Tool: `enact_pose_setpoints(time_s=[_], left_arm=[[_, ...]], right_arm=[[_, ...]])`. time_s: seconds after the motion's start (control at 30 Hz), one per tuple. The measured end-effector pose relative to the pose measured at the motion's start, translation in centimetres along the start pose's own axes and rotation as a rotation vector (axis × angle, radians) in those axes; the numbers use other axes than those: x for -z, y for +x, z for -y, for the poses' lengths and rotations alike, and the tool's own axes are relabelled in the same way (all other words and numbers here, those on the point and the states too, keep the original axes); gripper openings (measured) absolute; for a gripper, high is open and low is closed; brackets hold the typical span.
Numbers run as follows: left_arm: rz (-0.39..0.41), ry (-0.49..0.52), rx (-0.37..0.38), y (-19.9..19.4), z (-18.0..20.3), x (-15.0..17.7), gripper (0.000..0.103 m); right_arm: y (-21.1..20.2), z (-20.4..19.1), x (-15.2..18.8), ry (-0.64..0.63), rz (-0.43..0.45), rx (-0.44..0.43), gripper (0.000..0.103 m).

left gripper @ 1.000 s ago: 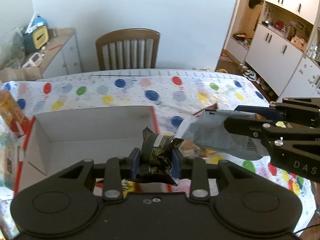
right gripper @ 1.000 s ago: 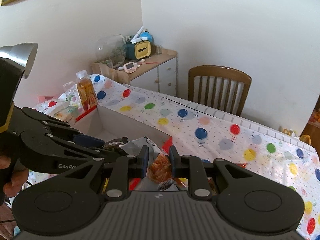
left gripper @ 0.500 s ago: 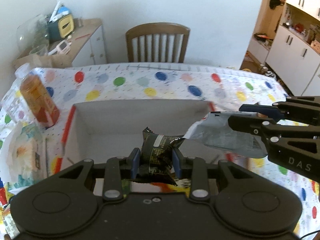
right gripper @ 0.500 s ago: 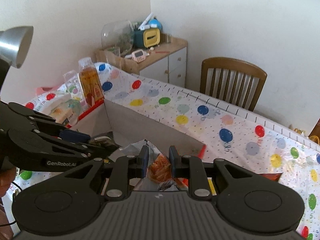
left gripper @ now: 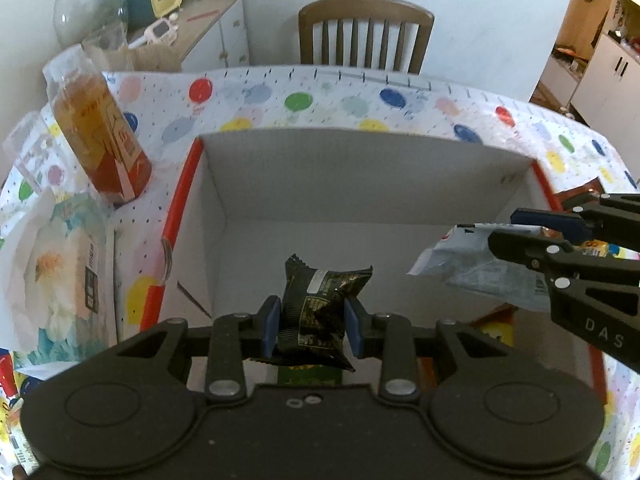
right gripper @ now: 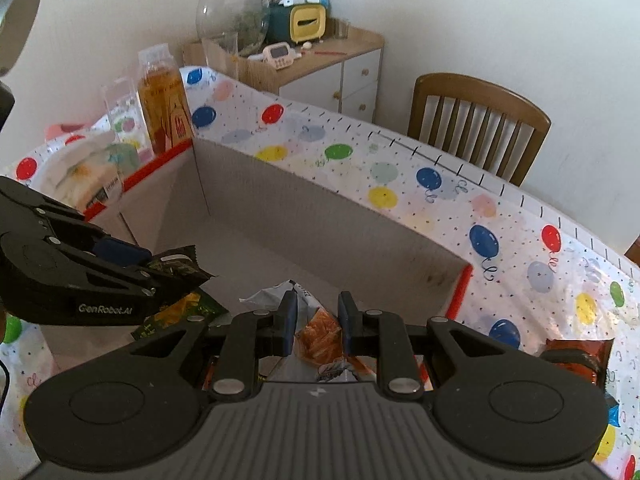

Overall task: Organize snacks
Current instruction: 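Carry both snacks over the white box and open both tools to release them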

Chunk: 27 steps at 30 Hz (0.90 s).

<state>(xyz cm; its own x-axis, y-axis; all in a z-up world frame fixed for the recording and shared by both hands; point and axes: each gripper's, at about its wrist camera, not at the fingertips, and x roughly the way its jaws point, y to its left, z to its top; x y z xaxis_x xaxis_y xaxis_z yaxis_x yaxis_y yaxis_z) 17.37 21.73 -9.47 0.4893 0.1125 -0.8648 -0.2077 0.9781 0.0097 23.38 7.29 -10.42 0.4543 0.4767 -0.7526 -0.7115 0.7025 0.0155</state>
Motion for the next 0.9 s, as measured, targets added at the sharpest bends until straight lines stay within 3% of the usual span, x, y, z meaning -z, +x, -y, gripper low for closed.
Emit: enact_pose_setpoints(time_s=[0.37, 0.63, 0.77, 0.9], left_arm=[[-0.091, 0.031, 0.002, 2.7, 0.0, 0.6, 0.031], [-0.113, 0.038, 0.001, 3.0, -0.2, 0.6, 0.033], [-0.099, 0.048, -0.011, 2.4, 0.1, 0.6, 0.038], [-0.074, 0.053, -0.013, 1.3, 0.5, 0.7, 0.051]], right_arm=[[0.8, 0.3, 0.7, 0.016, -0.051, -0.011, 0.022], [-1.3, 1.1, 0.7, 0.056, -0.02, -0.053, 0.025], [-2.7, 1.6, 0.9, 0.077, 0.001, -0.074, 0.025], [-4.4, 2.0, 1.0, 0.089, 0.025, -0.091, 0.025]])
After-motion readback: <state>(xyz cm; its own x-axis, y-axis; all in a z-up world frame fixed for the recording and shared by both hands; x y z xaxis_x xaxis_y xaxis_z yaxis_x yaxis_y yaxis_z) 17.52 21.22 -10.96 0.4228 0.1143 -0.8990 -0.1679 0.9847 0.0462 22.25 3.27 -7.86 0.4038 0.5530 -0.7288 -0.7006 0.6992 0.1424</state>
